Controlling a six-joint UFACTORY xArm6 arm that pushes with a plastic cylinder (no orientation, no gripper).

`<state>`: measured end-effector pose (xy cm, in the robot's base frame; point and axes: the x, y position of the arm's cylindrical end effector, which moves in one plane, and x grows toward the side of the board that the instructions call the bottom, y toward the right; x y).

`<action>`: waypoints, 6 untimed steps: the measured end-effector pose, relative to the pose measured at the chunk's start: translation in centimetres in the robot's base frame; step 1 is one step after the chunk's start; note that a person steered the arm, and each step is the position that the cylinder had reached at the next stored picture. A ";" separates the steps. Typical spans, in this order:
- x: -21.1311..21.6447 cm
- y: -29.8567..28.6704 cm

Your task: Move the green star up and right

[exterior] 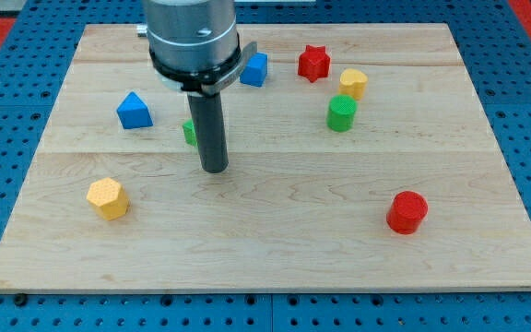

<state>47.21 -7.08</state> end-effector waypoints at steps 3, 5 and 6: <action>-4.6 -1.5; -6.2 4.9; -4.0 1.8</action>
<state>43.18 -5.26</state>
